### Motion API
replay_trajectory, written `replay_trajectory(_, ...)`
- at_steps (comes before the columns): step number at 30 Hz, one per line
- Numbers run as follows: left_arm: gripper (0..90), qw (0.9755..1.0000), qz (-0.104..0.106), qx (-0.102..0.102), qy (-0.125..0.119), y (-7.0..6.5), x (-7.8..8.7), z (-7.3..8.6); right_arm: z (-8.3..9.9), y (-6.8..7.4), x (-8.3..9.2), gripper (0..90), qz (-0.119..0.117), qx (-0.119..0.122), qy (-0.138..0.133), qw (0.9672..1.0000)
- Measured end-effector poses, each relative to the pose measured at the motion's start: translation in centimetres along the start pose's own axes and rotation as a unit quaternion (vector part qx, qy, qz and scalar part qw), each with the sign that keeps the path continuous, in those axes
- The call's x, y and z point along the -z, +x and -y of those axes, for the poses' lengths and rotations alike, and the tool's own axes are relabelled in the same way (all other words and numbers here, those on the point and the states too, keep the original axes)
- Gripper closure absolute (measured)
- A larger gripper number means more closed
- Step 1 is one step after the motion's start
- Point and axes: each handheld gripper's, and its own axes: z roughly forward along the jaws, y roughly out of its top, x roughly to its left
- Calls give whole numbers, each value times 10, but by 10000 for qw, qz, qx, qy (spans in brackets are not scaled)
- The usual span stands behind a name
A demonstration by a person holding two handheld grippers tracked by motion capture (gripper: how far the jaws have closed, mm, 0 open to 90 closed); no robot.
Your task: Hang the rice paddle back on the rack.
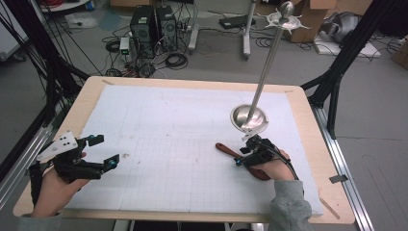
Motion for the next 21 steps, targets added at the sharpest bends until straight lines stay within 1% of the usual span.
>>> replay_trajectory(1,52,10000,-8,21,0,0,0,0,0,0,-1,507,10,3,61,10000)
replay_trajectory(8,51,10000,1,26,28,0,0,1,0,-1,-3,522,8,31,128,9999)
replay_trajectory(10,51,10000,-5,12,23,0,0,1,0,-1,-4,528,1,-22,125,9999)
replay_trajectory(13,52,10000,-2,18,20,0,0,1,0,-1,-4,536,22,-5,138,9999)
replay_trajectory(17,51,10000,-7,8,28,1,0,1,0,0,-4,571,82,7,160,9998)
replay_trajectory(21,51,10000,-9,28,35,1,0,1,0,1,-4,577,148,48,190,9997)
